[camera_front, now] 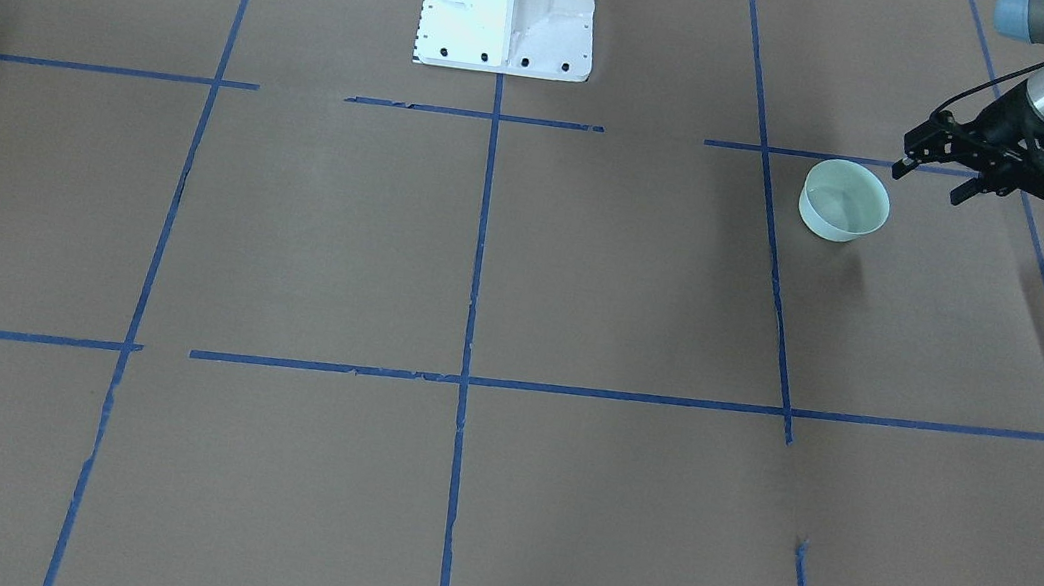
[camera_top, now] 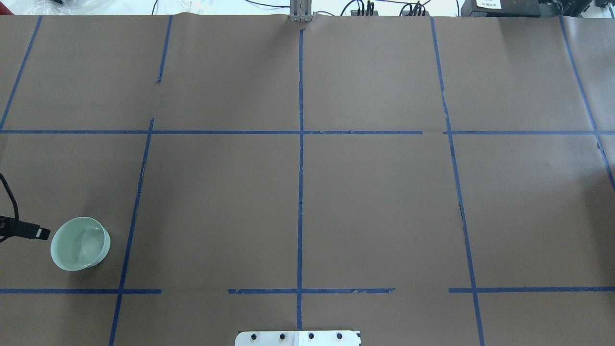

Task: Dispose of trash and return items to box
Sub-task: 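Grasp the pale green bowl rim with the left gripper while the right gripper withdraws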

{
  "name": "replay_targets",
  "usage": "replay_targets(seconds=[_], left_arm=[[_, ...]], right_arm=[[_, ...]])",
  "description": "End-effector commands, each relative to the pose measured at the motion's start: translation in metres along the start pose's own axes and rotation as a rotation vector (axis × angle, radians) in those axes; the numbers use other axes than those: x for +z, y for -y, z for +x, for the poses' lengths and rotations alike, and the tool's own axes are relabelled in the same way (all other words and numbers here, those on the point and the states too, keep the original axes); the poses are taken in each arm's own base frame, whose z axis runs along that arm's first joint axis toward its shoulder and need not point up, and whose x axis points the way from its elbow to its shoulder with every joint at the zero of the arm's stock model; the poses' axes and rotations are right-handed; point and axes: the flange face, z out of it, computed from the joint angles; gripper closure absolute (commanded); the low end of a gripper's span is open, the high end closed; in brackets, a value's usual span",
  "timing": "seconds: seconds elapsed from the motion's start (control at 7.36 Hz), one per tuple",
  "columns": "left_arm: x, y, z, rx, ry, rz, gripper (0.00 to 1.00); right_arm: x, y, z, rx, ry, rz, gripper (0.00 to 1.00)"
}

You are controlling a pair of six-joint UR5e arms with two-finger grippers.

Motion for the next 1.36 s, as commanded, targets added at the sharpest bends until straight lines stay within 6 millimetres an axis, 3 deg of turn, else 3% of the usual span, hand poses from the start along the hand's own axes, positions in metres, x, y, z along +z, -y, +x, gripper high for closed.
replay_targets(seconds=[0.0,0.27,0.54,0.68,0.81,0.95,1.09,1.22], left_arm=[[0.011,-0.011,-0.007,-0.034,0.069,0.018,0.0],[0.026,-0.016,0.001,-0.111,0.066,-0.01,0.0],[0.035,-0.011,0.009,-0.114,0.057,-0.016,0.0],[0.053,-0.006,0.017,-0.139,0.052,-0.033,0.01],[0.071,-0.004,0.021,-0.146,0.068,-0.033,0.02],[0.08,-0.004,0.023,-0.153,0.076,-0.037,0.18],[0.086,-0.005,0.015,-0.16,0.096,-0.034,0.34],[0.089,-0.006,0.012,-0.157,0.11,-0.028,0.78]], right_arm=[[0.009,0.005,-0.008,0.007,0.01,-0.017,0.01],[0.005,0.011,-0.021,0.024,0.115,0.02,0.0],[-0.018,0.024,-0.076,0.003,0.247,0.076,0.0],[-0.025,0.032,-0.108,-0.01,0.248,0.074,0.0],[-0.043,0.041,-0.154,-0.007,0.249,0.081,0.0],[-0.054,0.046,-0.186,0.032,0.257,0.082,0.0],[-0.05,0.046,-0.191,0.032,0.259,0.07,0.0],[-0.049,0.047,-0.193,0.031,0.26,0.066,0.0]])
